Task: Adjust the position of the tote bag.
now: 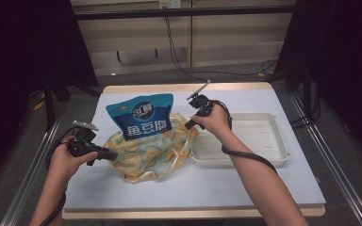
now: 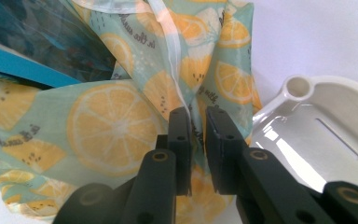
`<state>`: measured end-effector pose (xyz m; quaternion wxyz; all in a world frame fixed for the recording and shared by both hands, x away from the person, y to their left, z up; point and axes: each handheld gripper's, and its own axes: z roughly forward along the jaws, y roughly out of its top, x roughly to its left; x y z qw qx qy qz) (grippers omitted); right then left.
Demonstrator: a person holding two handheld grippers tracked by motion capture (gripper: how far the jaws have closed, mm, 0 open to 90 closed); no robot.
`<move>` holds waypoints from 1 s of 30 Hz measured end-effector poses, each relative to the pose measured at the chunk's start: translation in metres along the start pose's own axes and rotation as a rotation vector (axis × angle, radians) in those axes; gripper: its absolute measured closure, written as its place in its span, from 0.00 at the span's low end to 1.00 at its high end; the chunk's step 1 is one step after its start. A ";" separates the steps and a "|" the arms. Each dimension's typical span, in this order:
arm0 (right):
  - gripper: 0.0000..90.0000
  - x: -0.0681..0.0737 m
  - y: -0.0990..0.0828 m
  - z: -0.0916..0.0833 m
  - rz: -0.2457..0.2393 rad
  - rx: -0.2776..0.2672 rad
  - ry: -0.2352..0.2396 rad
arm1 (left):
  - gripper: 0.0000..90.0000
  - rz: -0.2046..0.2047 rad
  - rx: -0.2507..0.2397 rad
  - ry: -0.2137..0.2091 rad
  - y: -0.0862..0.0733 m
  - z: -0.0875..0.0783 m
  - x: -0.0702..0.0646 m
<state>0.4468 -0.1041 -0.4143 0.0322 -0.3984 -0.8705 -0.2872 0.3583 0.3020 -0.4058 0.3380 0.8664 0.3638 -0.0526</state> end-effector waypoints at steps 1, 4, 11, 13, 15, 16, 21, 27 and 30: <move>0.87 0.001 0.000 -0.002 -0.002 0.000 -0.005 | 0.64 -0.001 -0.012 0.005 0.001 -0.003 -0.002; 0.87 0.003 0.001 -0.005 -0.016 0.001 -0.010 | 0.54 -0.002 -0.047 -0.004 0.002 -0.012 -0.005; 0.82 0.011 0.004 -0.013 -0.005 -0.010 -0.007 | 0.47 0.005 -0.080 0.000 0.009 -0.021 -0.017; 0.81 0.014 0.005 -0.017 -0.020 -0.017 -0.005 | 0.48 0.009 -0.084 -0.002 0.011 -0.021 -0.020; 0.80 0.017 0.005 -0.021 -0.029 -0.022 -0.007 | 0.49 0.016 -0.086 -0.008 0.013 -0.020 -0.022; 0.80 0.019 0.004 -0.023 -0.028 -0.029 -0.005 | 0.54 0.026 -0.083 -0.005 0.014 -0.019 -0.022; 0.81 0.027 0.002 -0.028 -0.055 -0.031 0.009 | 0.64 -0.001 -0.104 -0.038 0.012 -0.013 -0.024; 0.76 0.035 0.001 -0.031 -0.064 -0.049 0.023 | 0.66 -0.005 -0.107 -0.043 0.012 -0.006 -0.024; 0.74 0.038 0.000 -0.026 -0.078 -0.043 0.041 | 0.67 -0.003 -0.098 -0.035 0.012 -0.001 -0.024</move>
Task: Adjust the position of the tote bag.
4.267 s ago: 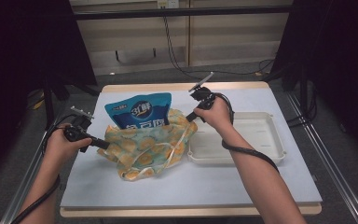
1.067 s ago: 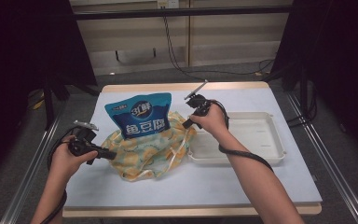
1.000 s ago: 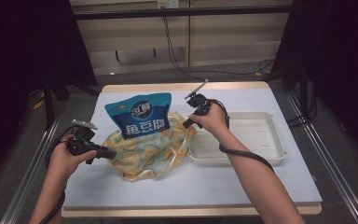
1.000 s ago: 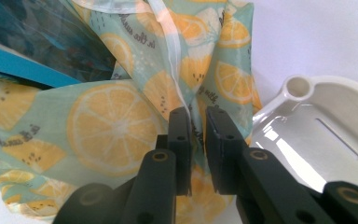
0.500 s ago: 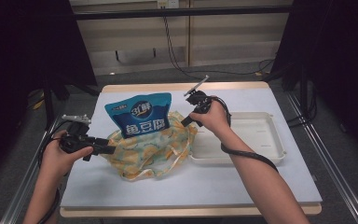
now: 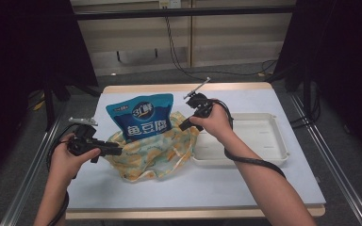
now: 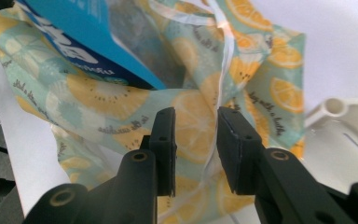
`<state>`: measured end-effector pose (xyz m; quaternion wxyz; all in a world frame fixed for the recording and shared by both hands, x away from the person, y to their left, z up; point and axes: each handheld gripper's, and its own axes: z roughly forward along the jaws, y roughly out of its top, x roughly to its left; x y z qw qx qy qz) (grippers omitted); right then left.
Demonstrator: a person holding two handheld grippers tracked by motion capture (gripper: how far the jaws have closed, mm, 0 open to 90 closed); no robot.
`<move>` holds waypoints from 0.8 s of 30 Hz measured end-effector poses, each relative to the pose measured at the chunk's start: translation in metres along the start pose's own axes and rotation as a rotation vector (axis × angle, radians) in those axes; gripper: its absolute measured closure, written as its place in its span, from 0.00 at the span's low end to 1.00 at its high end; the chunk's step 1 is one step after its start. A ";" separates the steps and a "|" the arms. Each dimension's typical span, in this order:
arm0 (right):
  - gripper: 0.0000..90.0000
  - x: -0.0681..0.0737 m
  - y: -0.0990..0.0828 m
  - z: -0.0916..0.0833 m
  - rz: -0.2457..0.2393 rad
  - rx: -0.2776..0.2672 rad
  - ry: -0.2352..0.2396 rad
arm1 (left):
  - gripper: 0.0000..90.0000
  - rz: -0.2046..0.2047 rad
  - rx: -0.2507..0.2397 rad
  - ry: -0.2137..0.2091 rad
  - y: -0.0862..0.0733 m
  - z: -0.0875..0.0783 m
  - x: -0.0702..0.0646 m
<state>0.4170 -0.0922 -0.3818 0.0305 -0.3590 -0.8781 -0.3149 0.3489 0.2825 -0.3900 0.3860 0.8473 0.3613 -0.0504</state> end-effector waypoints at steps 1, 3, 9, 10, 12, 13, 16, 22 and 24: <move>0.73 0.001 -0.001 0.003 -0.001 0.008 -0.005 | 0.67 -0.003 -0.008 -0.013 0.000 0.002 0.000; 0.71 0.001 -0.004 0.011 -0.010 0.014 0.006 | 0.69 -0.012 -0.011 -0.024 -0.002 0.006 0.001; 0.71 -0.001 -0.015 0.030 -0.005 0.027 0.032 | 0.69 -0.012 0.008 -0.023 -0.007 0.017 0.004; 0.71 -0.002 -0.016 0.033 -0.016 0.038 0.029 | 0.69 -0.016 0.005 -0.026 -0.009 0.019 0.005; 0.70 -0.002 -0.018 0.038 -0.007 0.046 0.025 | 0.69 -0.020 0.017 -0.016 -0.011 0.023 0.006; 0.71 -0.002 -0.019 0.040 -0.002 0.048 0.028 | 0.69 -0.017 0.020 -0.013 -0.012 0.024 0.006; 0.70 -0.004 -0.021 0.043 -0.001 0.051 0.028 | 0.69 -0.017 0.032 -0.015 -0.015 0.030 0.008; 0.62 -0.007 -0.020 0.037 0.004 0.039 0.027 | 0.54 -0.040 0.025 0.019 -0.012 0.024 0.006; 0.57 -0.007 -0.018 0.031 -0.011 0.033 0.025 | 0.47 -0.036 0.028 0.045 -0.009 0.020 0.004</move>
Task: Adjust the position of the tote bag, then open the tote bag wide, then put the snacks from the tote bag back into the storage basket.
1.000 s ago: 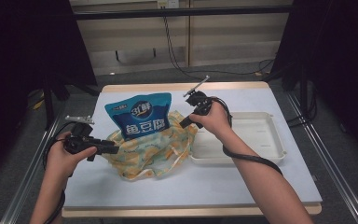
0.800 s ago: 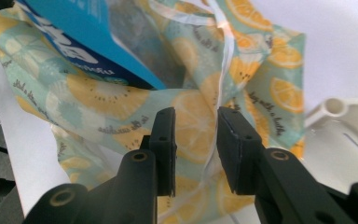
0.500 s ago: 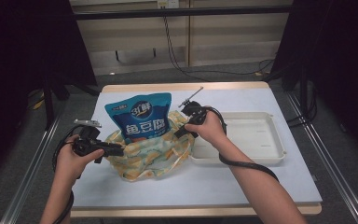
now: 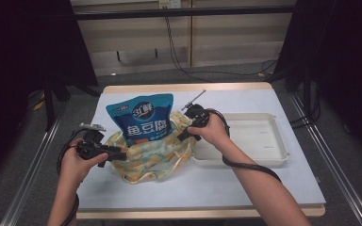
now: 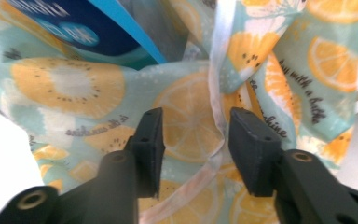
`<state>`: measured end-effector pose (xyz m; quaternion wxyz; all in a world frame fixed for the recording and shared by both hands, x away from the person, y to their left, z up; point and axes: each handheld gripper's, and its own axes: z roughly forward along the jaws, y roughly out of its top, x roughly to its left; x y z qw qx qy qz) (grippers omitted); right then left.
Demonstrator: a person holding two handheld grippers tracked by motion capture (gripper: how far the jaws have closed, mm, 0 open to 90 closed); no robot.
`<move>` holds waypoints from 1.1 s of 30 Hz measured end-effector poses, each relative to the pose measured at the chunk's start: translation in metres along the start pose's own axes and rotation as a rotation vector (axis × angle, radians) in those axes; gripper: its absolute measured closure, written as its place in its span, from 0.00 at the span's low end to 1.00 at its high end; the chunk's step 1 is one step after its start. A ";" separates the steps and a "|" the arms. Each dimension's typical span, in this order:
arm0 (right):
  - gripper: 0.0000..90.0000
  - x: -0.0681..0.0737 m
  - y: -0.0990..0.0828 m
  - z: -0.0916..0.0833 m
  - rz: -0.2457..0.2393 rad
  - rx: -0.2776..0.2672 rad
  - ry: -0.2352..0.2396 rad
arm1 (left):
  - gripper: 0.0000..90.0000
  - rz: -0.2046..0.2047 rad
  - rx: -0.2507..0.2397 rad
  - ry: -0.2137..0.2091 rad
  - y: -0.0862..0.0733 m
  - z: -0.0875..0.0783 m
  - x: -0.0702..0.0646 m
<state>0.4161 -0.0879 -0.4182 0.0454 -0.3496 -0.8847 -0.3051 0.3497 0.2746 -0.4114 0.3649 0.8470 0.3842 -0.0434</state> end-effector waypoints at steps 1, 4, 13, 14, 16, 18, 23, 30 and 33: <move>0.54 0.000 0.001 -0.003 -0.005 -0.002 -0.004 | 0.41 0.000 -0.001 0.010 0.001 -0.001 -0.001; 0.46 0.003 0.004 -0.012 -0.008 -0.008 -0.007 | 0.29 0.004 -0.004 0.035 0.003 -0.005 -0.003; 0.31 0.008 0.017 -0.040 -0.033 -0.041 -0.019 | 0.11 -0.016 -0.029 0.107 0.010 -0.017 -0.004; 0.30 0.008 0.018 -0.044 -0.039 -0.045 -0.020 | 0.10 -0.013 -0.031 0.106 0.011 -0.018 -0.005; 0.29 0.010 0.021 -0.051 -0.039 -0.056 -0.017 | 0.08 -0.018 -0.040 0.110 0.014 -0.020 -0.006; 0.27 0.012 0.025 -0.056 -0.048 -0.056 -0.018 | 0.08 -0.020 -0.043 0.092 0.016 -0.021 -0.008; 0.25 0.019 0.030 -0.062 -0.092 -0.040 -0.039 | 0.06 -0.008 -0.041 0.093 0.018 -0.025 -0.011; 0.23 0.025 0.039 -0.065 -0.130 -0.041 -0.033 | 0.06 -0.007 -0.042 0.076 0.016 -0.028 -0.013; 0.23 0.027 0.043 -0.067 -0.146 -0.034 -0.035 | 0.06 -0.010 -0.040 0.068 0.016 -0.027 -0.013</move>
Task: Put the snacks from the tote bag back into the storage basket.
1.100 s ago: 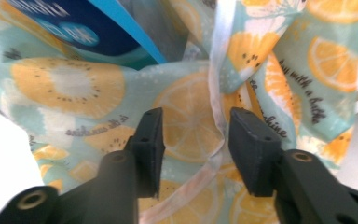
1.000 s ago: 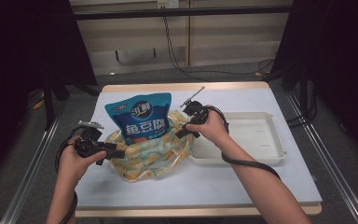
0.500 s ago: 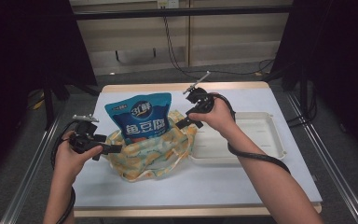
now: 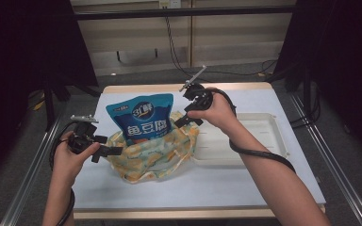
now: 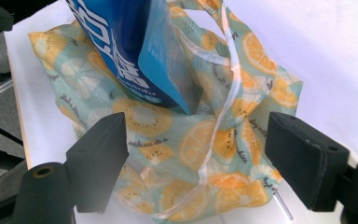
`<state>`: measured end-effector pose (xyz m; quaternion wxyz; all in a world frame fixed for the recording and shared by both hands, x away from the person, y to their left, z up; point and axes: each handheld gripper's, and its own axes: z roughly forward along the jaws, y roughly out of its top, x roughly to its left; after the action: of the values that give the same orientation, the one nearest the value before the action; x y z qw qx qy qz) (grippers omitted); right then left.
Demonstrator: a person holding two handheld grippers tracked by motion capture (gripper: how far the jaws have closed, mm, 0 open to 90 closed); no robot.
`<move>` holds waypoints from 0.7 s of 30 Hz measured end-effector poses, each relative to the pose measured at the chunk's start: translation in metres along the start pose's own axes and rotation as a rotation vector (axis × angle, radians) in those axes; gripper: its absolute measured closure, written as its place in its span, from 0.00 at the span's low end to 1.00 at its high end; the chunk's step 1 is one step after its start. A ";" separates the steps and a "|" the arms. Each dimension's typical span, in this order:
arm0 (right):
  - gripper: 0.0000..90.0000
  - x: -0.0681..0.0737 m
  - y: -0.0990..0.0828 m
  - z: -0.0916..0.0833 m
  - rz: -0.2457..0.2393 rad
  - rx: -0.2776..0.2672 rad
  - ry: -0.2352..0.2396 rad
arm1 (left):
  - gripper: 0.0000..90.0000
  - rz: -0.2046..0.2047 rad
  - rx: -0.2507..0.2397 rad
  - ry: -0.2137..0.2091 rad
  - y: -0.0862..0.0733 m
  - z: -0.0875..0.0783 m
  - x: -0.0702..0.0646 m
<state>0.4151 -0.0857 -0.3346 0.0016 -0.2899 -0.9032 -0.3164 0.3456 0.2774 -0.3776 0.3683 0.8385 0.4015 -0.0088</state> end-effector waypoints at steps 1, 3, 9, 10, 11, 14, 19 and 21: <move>0.23 0.000 0.001 0.000 0.002 0.004 -0.002 | 0.06 0.002 0.007 0.000 0.000 0.001 0.000; 0.23 0.000 0.005 -0.001 -0.005 0.009 0.001 | 0.06 0.006 0.006 -0.006 0.001 0.002 0.000; 0.23 0.001 0.015 -0.001 -0.019 0.005 0.010 | 0.06 0.006 0.018 -0.013 0.000 0.004 0.001; 0.23 0.002 0.017 -0.001 -0.024 0.005 0.012 | 0.06 0.003 0.013 -0.012 0.000 0.003 0.001; 0.23 0.003 0.019 -0.002 -0.027 0.000 0.016 | 0.06 0.010 0.013 -0.010 0.000 0.003 0.001; 0.23 0.005 0.025 -0.001 -0.048 0.005 0.017 | 0.06 0.002 -0.001 -0.021 0.000 0.002 0.001; 0.22 0.007 0.035 -0.002 -0.080 -0.007 0.025 | 0.06 0.007 -0.010 -0.027 -0.001 0.000 0.002; 0.22 0.007 0.040 -0.003 -0.085 -0.013 0.037 | 0.06 0.006 -0.008 -0.020 -0.001 -0.001 0.002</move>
<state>0.4298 -0.0585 -0.3087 0.0029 -0.2452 -0.9125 -0.3273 0.3459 0.2795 -0.3783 0.3756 0.8381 0.3954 -0.0143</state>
